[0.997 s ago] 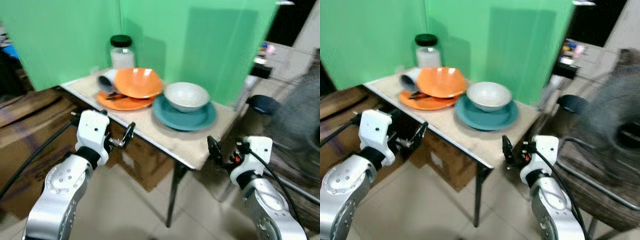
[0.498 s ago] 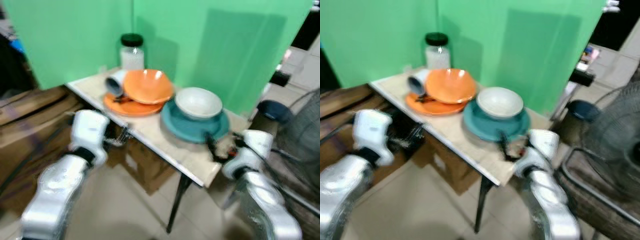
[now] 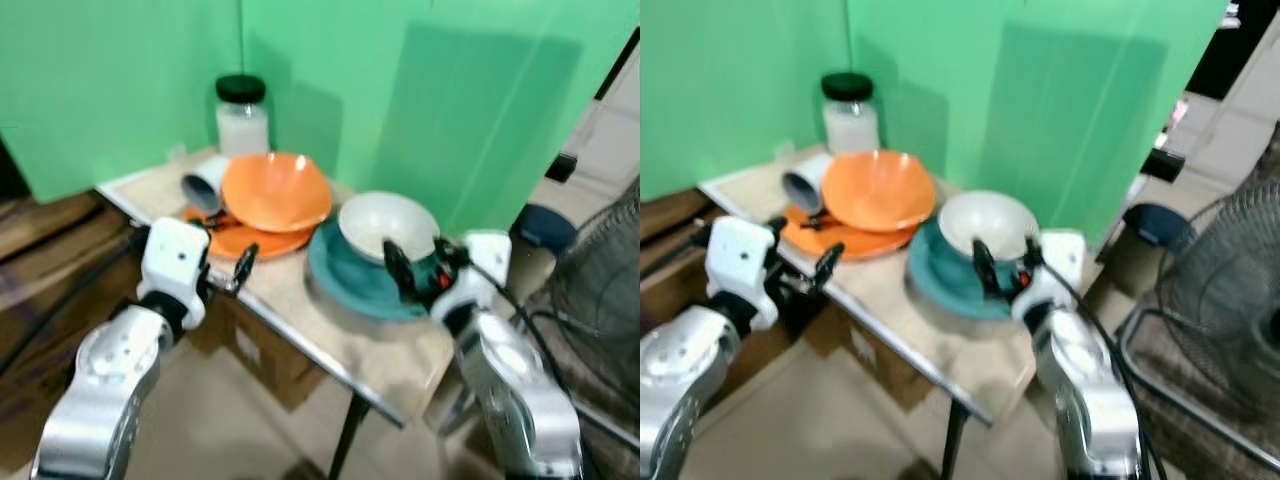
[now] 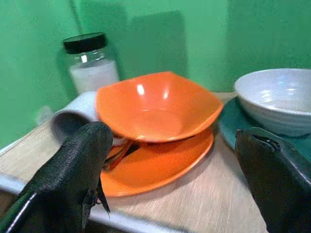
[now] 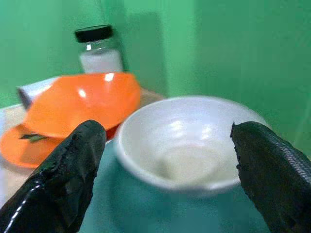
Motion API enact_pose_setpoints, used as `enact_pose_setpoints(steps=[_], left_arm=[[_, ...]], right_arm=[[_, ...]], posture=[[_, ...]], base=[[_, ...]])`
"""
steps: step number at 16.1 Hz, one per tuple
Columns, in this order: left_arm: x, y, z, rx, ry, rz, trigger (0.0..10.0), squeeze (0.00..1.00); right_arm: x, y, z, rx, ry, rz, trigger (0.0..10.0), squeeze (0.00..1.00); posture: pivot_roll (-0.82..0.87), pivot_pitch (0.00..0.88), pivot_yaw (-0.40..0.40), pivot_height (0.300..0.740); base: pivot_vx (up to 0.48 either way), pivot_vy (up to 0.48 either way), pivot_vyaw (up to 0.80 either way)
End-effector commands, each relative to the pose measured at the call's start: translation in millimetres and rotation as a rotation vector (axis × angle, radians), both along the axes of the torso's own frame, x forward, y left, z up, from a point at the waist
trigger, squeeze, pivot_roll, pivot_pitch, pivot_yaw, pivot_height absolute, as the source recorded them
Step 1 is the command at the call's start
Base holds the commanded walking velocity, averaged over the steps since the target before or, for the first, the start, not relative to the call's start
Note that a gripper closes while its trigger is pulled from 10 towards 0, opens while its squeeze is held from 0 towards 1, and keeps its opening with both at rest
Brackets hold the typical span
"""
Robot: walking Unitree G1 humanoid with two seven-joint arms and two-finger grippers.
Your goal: Setting the table
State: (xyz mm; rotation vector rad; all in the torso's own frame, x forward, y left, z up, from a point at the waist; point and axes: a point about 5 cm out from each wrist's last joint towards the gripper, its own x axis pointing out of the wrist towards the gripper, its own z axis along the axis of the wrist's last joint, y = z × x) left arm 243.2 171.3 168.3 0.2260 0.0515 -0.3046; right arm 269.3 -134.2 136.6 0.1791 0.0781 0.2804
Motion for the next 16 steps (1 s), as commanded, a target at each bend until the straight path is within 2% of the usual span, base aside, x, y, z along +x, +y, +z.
enact_pose_setpoints(steps=[1, 3, 4, 5, 6, 8, 9, 11, 12, 13, 16], left_arm=[[-1.1, -8.9, 1, -0.008, -0.005, -0.049, 10.0, 0.0], [-2.1, -8.9, 2, -0.004, -0.005, -0.075, 10.0, 0.0], [-3.7, -8.9, 2, -0.005, 0.005, -0.118, 10.0, 0.0], [-8.3, -9.5, 2, -0.005, 0.041, -0.21, 10.0, 0.0], [-10.6, -9.4, 1, 0.004, 0.062, -0.246, 10.0, 0.0], [-17.8, -8.3, -4, 0.022, 0.14, -0.36, 10.0, 0.0], [-21.2, -8.9, -7, 0.027, 0.18, -0.418, 10.0, 0.0], [-27.4, -10.3, -11, 0.039, 0.245, -0.501, 10.0, 0.0], [-27.4, -10.3, -11, 0.039, 0.245, -0.501, 10.0, 0.0], [-30.2, -10.3, -14, 0.049, 0.271, -0.531, 10.0, 0.0], [-30.6, -11.1, -13, 0.045, 0.281, -0.55, 10.0, 0.0]], right_arm=[[1.9, -9.4, -4, -0.011, 0.015, -0.006, 10.0, 1.0], [11.5, -4.7, -1, -0.08, -0.002, 0.081, 10.0, 1.0], [21.0, 0.9, 2, -0.154, -0.005, 0.183, 10.0, 1.0], [29.3, 6.9, 1, -0.259, 0.009, 0.313, 10.0, 1.0], [31.8, 8.5, 1, -0.295, 0.017, 0.354, 10.0, 1.0], [44.0, 11.7, 1, -0.444, 0.03, 0.473, 10.0, 1.0], [52.1, 15.0, 2, -0.515, 0.032, 0.507, 10.0, 1.0], [64.2, 22.2, 3, -0.583, 0.033, 0.518, 10.0, 1.0], [64.2, 22.2, 3, -0.583, 0.033, 0.518, 10.0, 1.0], [77.1, 33.5, 5, -0.609, 0.022, 0.5, 10.0, 0.0], [87.2, 45.5, 0, -0.693, 0.027, 0.536, 10.0, 0.0]], posture=[[0.14, 0.0, -0.049, 0.74], [0.14, 0.0, -0.051, 0.74], [0.15, 0.0, -0.053, 0.74], [0.15, 0.0, -0.054, 0.74], [0.14, 0.0, -0.052, 0.74], [0.14, 0.0, -0.051, 0.74], [0.14, 0.0, -0.049, 0.74], [0.14, 0.0, -0.048, 0.74], [0.14, 0.0, -0.048, 0.74], [0.14, 0.0, -0.048, 0.74], [0.14, 0.0, -0.049, 0.74]], base=[[0.0, 0.0, 0.0], [0.0, 0.0, 0.0], [0.0, 0.0, 0.0], [0.0, 0.0, 0.0], [0.0, 0.0, 0.0], [0.0, 0.0, 0.0], [0.0, 0.0, 0.0], [0.0, 0.0, 0.0], [0.0, 0.0, 0.0], [0.0, 0.0, 0.0], [0.0, 0.0, 0.0]])
